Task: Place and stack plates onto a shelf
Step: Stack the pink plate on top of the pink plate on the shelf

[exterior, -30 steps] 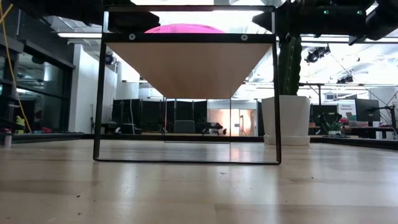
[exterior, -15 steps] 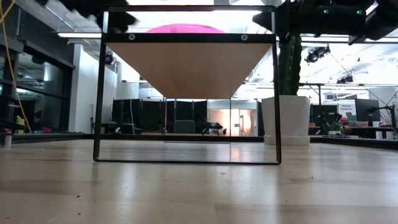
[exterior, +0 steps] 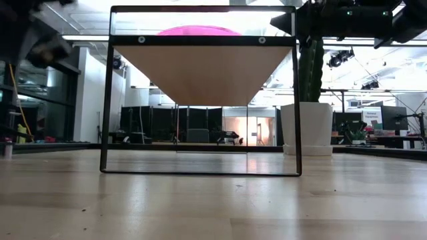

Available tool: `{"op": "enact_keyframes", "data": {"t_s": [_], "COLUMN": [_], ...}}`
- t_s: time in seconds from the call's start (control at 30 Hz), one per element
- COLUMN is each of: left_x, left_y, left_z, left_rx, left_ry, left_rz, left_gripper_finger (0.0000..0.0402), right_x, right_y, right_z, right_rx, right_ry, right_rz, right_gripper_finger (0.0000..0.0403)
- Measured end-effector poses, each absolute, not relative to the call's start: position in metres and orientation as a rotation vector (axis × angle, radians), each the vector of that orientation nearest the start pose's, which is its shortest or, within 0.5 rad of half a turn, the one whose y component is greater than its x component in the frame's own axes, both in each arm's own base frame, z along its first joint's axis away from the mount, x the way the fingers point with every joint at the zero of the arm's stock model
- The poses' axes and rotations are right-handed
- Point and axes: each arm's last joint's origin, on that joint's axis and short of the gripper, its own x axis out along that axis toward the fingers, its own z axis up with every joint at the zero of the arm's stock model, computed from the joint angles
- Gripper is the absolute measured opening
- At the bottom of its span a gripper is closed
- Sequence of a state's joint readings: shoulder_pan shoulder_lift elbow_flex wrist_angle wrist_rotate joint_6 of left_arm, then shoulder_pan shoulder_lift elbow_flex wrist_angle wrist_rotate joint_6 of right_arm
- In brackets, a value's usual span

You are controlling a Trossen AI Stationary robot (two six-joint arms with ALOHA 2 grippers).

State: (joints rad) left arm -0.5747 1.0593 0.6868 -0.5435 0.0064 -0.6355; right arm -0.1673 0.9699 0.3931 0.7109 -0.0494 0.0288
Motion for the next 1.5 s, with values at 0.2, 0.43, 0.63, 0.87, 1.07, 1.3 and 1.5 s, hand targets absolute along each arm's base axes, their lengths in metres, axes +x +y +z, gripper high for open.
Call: {"op": "enact_keyframes", "data": {"t_s": [0.2,0.43,0.63,0.87,1.07,1.3,1.5], "left_x": [0.176,0.181,0.183,0.182,0.181,0.181,0.181], "left_y": [-0.131,-0.14,-0.142,-0.14,-0.141,-0.141,-0.142], "left_z": [0.18,0.152,0.139,0.133,0.133,0.133,0.129], "left_rx": [-0.33,-0.248,-0.138,-0.058,-0.075,-0.079,-0.072], "left_ry": [1.024,1.072,1.112,1.143,1.166,1.174,1.194], "left_rz": [-0.28,-0.307,-0.332,-0.347,-0.38,-0.4,-0.393], "left_gripper_finger": [0.0136,0.0136,0.0136,0.0136,0.0136,0.0136,0.0136], "right_x": [0.202,0.202,0.203,0.203,0.203,0.203,0.203], "right_y": [-0.033,-0.033,-0.033,-0.033,-0.033,-0.033,-0.033], "right_z": [0.25,0.248,0.246,0.243,0.243,0.243,0.243], "right_rx": [0.015,0.017,0.024,0.039,0.04,0.04,0.04], "right_ry": [-0.121,-0.106,-0.085,-0.057,-0.051,-0.05,-0.05], "right_rz": [-0.116,-0.116,-0.116,-0.117,-0.117,-0.117,-0.117], "right_gripper_finger": [0.0,0.0,0.0,0.0,0.0,0.0,0.0]}}
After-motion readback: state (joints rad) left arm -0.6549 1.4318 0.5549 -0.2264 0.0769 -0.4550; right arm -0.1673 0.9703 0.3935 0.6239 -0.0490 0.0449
